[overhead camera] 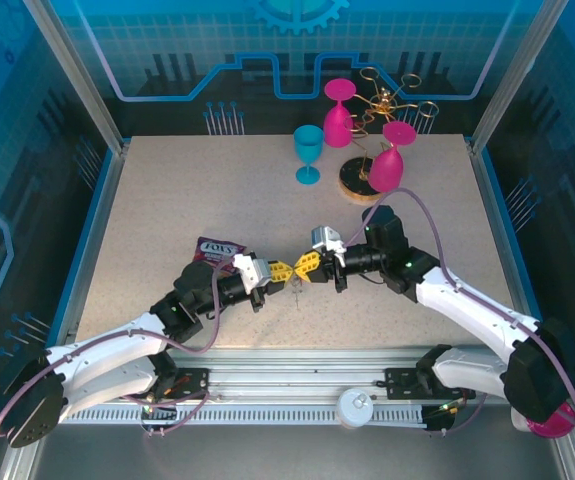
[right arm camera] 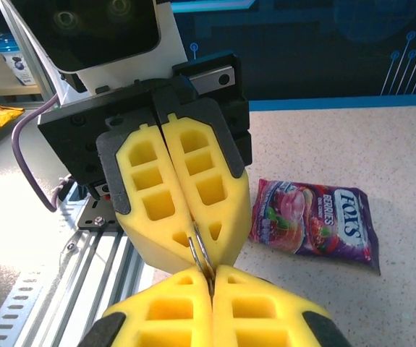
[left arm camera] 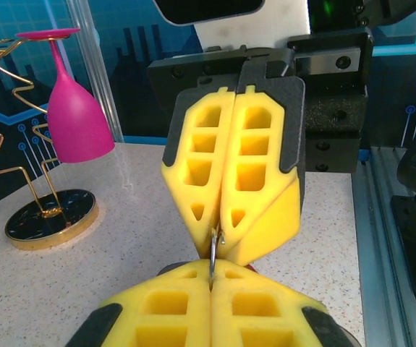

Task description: Put the keys on the keyring

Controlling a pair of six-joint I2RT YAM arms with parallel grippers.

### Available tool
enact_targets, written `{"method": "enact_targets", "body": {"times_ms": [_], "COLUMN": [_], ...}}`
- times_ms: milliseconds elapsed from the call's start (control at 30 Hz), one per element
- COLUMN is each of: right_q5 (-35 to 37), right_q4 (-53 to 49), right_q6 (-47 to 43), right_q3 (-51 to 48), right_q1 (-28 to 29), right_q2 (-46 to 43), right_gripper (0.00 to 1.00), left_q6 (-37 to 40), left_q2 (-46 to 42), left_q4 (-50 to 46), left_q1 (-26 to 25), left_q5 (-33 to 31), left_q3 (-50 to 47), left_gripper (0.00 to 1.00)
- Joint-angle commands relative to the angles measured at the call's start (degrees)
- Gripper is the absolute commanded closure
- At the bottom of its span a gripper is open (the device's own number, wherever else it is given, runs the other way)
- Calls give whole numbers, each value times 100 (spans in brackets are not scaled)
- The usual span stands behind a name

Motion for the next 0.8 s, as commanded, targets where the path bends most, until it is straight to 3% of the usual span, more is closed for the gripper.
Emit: {"method": "enact_targets", "body": {"times_ms": [0,300,767], "right_q5": [151,1294,1541], "right_q4": [-880,-3184,-3343], "right_q6": [-547,-1864,-1857], "right_q3": [490,1504,1725], "right_q1": [63,444,693], "right_q2": [36,323,439], "right_gripper": [100,100,100], "left_q6": [151,550,620], "left_q2": [-52,-21,3], "left_q4": [-544,-1887,-2088], "left_q1": [-35,-38,-39], "left_q5": [-170,-278,-172], "left_q3": [298,769,876], "left_gripper": [92,88,85]}}
